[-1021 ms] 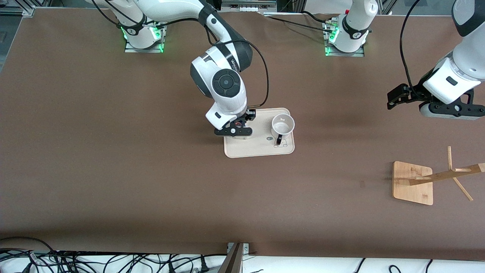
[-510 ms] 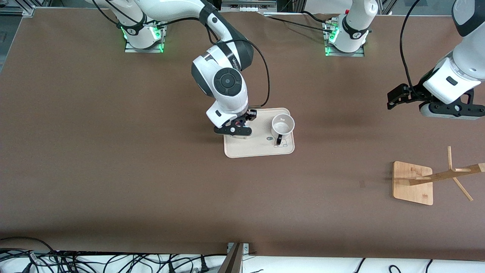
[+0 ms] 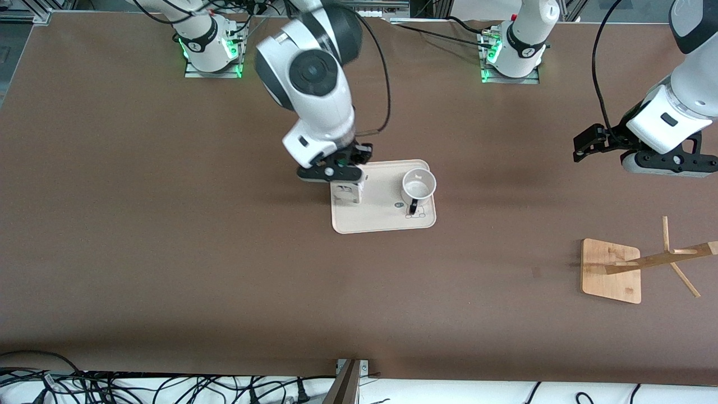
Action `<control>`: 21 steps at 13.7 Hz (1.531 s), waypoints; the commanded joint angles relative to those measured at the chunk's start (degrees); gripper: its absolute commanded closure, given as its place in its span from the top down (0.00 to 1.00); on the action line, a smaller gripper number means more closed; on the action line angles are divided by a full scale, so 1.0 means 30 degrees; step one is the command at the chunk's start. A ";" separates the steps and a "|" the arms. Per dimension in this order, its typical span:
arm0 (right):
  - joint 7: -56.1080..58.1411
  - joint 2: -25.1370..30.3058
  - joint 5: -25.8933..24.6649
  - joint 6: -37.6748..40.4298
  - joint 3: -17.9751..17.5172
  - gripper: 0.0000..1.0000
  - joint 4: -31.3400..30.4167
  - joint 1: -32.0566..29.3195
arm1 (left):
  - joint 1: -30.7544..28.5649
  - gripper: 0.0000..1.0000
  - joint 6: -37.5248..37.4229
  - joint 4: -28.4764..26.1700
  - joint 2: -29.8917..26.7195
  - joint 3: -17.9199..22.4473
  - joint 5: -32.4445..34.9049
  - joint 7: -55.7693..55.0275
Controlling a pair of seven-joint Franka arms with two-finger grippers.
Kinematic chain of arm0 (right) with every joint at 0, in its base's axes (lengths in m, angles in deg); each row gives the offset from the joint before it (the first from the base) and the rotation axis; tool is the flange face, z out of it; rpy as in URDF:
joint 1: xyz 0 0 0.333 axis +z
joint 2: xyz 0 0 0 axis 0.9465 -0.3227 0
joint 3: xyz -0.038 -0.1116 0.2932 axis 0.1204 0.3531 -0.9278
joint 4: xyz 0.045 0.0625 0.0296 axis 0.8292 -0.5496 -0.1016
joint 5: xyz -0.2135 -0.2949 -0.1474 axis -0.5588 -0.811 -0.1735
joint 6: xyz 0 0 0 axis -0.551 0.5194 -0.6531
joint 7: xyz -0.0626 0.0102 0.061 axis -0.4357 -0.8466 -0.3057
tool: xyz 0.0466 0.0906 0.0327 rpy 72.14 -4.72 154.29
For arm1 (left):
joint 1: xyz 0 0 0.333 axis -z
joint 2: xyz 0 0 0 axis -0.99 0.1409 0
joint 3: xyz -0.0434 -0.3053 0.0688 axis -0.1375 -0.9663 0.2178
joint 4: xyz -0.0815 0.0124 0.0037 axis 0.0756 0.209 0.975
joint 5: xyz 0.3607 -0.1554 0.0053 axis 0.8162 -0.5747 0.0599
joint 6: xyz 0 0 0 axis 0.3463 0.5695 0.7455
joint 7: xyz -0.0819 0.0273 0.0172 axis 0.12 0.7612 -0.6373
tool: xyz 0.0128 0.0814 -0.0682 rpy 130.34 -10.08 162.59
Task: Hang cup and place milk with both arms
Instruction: 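Carry the milk carton off the tray while the left gripper reaches the mug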
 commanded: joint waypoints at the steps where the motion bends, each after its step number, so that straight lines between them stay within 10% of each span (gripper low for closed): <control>1: 0.2168 0.1931 -0.0270 0.1615 -0.0171 0.49 -0.0831 -0.1398 | -0.0048 1.00 -0.0050 0.0552 0.0281 0.0002 -0.0053 -0.0020; 12: 1.4064 0.6007 -0.0417 0.2821 0.0151 0.49 -0.8389 -1.0509 | 0.0769 1.00 -0.0604 0.1811 0.1832 -0.0377 -0.1635 -0.1543; 21: 1.5540 0.5833 -0.1384 -0.1978 0.0151 0.49 -1.2431 -1.1217 | 0.5834 1.00 -0.0550 0.1812 0.4085 -0.0672 -0.1665 -0.7160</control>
